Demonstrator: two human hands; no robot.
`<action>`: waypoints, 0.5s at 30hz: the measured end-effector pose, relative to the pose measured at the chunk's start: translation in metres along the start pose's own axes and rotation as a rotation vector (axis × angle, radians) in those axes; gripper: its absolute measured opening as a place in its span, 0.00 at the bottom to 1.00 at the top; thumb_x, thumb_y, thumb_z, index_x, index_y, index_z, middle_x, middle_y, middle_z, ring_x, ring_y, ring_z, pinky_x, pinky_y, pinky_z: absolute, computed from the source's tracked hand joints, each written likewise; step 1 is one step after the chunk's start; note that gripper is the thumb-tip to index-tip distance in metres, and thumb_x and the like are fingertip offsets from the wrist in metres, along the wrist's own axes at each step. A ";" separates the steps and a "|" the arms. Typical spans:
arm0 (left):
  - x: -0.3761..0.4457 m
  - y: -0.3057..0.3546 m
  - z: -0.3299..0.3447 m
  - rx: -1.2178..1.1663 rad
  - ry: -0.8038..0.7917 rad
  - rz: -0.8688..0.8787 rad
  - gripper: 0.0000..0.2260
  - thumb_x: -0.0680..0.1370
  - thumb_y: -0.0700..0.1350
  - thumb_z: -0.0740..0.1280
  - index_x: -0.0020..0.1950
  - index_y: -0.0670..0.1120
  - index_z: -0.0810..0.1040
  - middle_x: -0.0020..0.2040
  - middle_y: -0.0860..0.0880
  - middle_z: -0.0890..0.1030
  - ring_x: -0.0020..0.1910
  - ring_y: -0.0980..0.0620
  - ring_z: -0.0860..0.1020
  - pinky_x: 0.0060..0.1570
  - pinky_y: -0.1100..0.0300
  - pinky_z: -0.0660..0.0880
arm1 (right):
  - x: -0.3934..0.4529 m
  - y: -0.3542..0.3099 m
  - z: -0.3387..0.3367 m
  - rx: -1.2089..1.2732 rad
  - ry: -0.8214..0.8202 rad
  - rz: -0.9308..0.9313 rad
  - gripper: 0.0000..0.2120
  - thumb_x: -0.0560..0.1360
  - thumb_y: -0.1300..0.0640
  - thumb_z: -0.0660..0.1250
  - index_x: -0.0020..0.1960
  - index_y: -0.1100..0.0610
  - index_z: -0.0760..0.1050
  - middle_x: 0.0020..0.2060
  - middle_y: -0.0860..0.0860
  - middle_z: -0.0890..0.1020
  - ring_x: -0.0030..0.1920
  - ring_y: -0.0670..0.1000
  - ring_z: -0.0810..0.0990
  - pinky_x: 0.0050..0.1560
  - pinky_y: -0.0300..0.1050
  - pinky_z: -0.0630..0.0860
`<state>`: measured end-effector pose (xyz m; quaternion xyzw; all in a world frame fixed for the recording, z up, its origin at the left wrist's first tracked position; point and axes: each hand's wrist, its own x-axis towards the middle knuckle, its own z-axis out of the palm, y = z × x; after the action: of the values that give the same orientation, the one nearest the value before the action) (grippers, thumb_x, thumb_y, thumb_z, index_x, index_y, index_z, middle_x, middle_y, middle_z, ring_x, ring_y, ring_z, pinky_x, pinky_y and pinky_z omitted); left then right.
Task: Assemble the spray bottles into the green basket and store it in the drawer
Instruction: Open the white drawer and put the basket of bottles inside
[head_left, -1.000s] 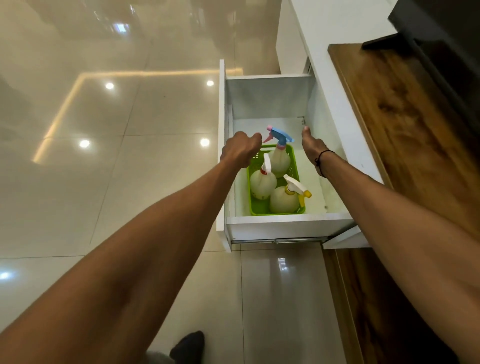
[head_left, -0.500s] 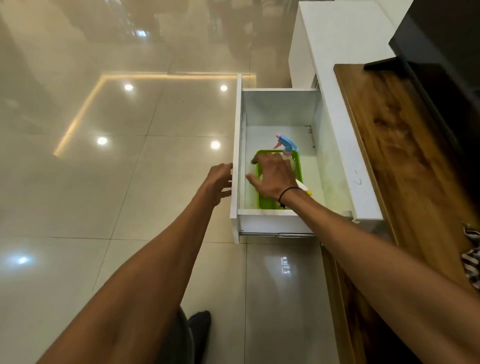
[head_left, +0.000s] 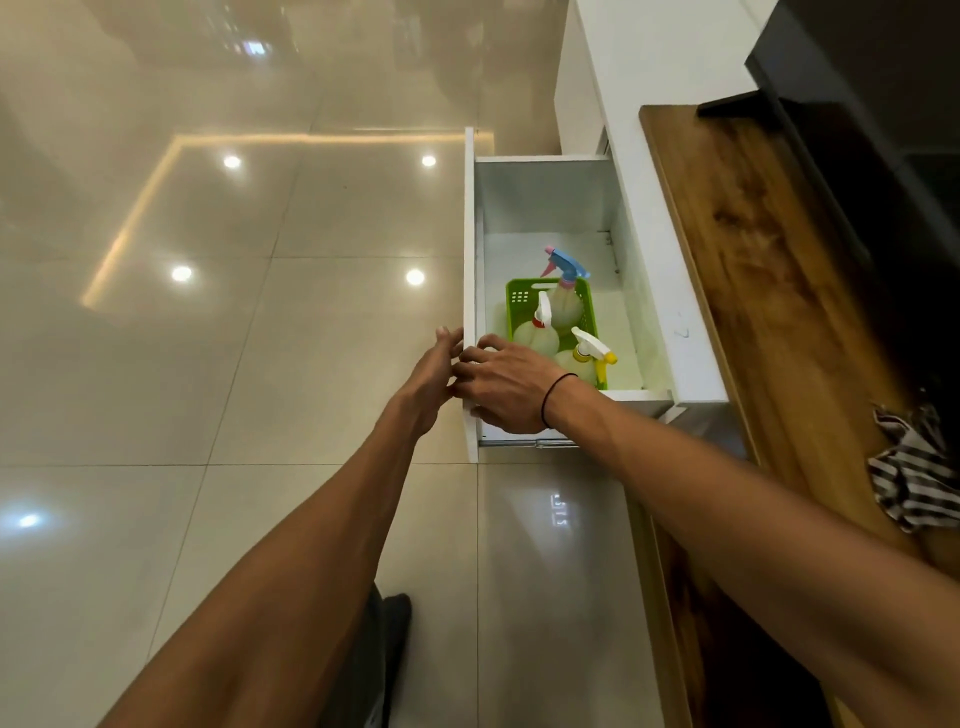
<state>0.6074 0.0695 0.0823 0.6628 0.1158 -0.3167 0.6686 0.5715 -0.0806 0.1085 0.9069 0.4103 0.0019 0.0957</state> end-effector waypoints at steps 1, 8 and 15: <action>0.000 0.001 0.007 0.017 0.001 -0.008 0.28 0.87 0.63 0.47 0.84 0.52 0.64 0.82 0.47 0.68 0.78 0.47 0.70 0.77 0.46 0.70 | -0.002 -0.001 -0.002 -0.004 -0.014 0.017 0.18 0.80 0.48 0.65 0.69 0.49 0.78 0.69 0.52 0.80 0.73 0.57 0.73 0.72 0.57 0.69; -0.001 0.000 0.054 0.012 -0.012 -0.047 0.30 0.86 0.65 0.53 0.83 0.49 0.65 0.79 0.45 0.72 0.69 0.48 0.78 0.68 0.51 0.78 | -0.032 -0.001 -0.010 -0.066 -0.118 0.115 0.19 0.80 0.52 0.66 0.71 0.47 0.77 0.70 0.52 0.79 0.76 0.58 0.69 0.74 0.57 0.67; -0.025 -0.006 0.103 0.018 -0.051 -0.049 0.28 0.86 0.64 0.51 0.80 0.50 0.69 0.75 0.45 0.77 0.54 0.58 0.81 0.50 0.59 0.79 | -0.066 0.003 -0.010 -0.183 -0.253 0.114 0.14 0.80 0.53 0.66 0.63 0.51 0.82 0.63 0.53 0.84 0.69 0.56 0.76 0.71 0.54 0.69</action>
<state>0.5575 -0.0217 0.1018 0.6574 0.1121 -0.3509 0.6574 0.5287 -0.1300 0.1235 0.9092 0.3411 -0.0694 0.2285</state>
